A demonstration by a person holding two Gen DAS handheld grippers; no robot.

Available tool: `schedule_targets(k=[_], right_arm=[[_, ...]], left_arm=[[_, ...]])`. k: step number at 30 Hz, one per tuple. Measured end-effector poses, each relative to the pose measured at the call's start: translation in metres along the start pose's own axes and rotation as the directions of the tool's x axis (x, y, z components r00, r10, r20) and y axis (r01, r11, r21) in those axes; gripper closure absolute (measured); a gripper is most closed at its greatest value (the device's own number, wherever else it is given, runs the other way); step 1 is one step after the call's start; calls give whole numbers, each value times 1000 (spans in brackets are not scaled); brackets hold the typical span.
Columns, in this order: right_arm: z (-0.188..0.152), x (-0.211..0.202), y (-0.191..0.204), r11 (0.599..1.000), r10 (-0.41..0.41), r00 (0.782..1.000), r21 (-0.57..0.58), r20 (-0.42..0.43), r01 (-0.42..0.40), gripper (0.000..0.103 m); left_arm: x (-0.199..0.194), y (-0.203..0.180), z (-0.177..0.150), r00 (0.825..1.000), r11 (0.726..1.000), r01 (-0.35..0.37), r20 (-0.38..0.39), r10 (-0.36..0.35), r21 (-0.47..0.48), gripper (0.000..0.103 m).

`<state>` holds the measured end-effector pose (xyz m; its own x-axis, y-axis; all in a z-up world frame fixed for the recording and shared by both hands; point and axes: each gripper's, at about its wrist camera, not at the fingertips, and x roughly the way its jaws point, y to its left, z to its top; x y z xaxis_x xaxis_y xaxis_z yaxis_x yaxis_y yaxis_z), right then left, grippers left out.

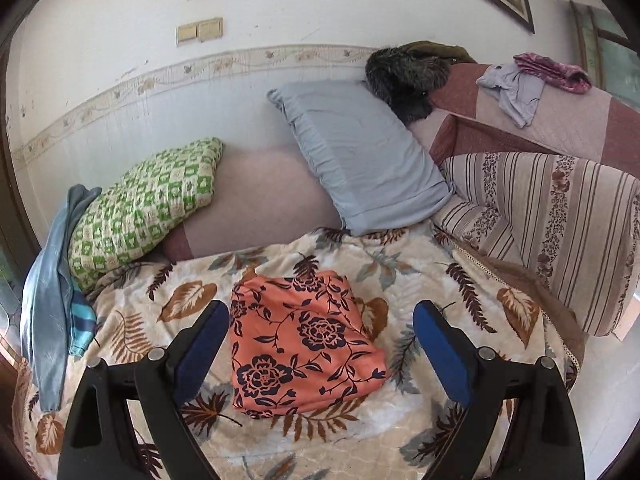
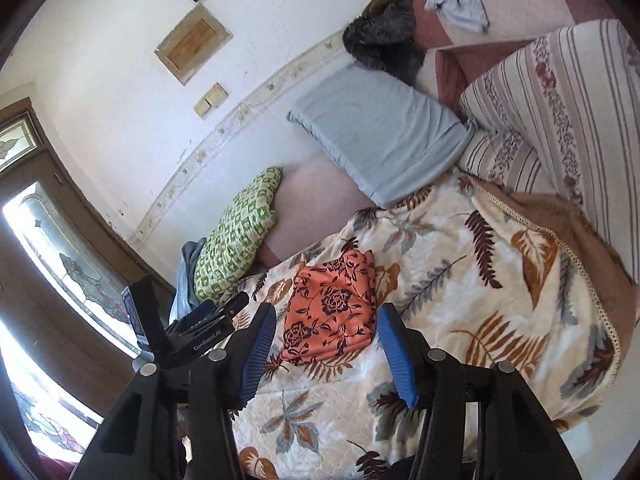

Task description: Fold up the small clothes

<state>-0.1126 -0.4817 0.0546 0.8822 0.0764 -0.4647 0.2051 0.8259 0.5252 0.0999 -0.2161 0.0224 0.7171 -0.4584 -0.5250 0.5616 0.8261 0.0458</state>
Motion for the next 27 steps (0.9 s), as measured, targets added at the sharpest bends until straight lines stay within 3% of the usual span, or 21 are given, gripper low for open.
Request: schedule_targets(k=[6,15,20,27], right_arm=[[2,-30,23,999,-10,999,-34,51,11,46],[-1,-32,38,999,15,999,-36,45,-13,46],[-4,4,33,998,52,999,-30,1,-52,45],[-2,110,16,994,102,989,59,-108,-96,43]], left_arm=[[-44,1,1,995,998,-4,101,-2,60,9],[-54,32,-12,997,999,-32,67,32,-7,9],[-44,63,-24,998,997,-53,13,53,-48,9],[10,127,-69,984,989,-115,-145,100,-95,9]])
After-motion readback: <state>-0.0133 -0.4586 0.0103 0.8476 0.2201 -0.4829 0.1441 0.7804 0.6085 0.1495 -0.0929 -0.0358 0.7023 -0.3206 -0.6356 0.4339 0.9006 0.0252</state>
